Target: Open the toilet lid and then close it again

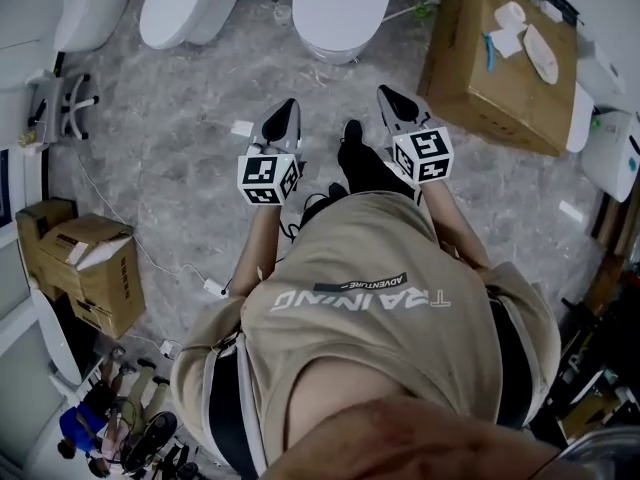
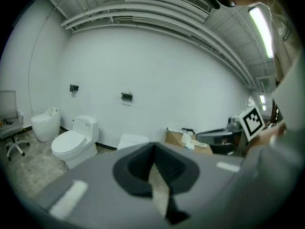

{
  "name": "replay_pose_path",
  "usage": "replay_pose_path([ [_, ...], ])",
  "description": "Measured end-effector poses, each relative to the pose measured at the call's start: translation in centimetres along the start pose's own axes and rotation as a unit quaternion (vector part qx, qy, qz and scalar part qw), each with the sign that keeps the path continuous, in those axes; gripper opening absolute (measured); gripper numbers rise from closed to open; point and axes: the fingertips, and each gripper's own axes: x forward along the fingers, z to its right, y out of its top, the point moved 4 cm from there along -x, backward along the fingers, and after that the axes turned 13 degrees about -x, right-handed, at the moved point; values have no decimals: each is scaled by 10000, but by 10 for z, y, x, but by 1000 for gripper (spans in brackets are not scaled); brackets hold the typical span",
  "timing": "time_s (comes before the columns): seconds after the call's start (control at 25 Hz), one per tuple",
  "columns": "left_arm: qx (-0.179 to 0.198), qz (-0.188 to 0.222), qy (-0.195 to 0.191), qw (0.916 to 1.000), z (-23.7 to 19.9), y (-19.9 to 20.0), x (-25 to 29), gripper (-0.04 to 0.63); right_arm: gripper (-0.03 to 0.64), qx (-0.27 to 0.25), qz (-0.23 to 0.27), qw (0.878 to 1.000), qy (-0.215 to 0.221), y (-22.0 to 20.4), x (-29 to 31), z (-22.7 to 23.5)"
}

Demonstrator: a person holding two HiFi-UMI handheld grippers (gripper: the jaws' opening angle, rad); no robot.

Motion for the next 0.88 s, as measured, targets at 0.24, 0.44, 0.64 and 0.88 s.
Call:
replay_pose_path([
  [0.24,49,-133,341,9993,-30,40,49,2,11,9,249,9995,201,28,66,49],
  [0.44,-17,-27,456,9990,-50,73,102,2,11,6,422,9986,310,42,109,95],
  [0.64,155,-82,359,9992,-50,89,143,2,11,256,279,9989,288,26,132,120],
  [0.88,126,-142,278,9994,-65,102,165,2,11,235,-9,9990,384,19,160,125],
])
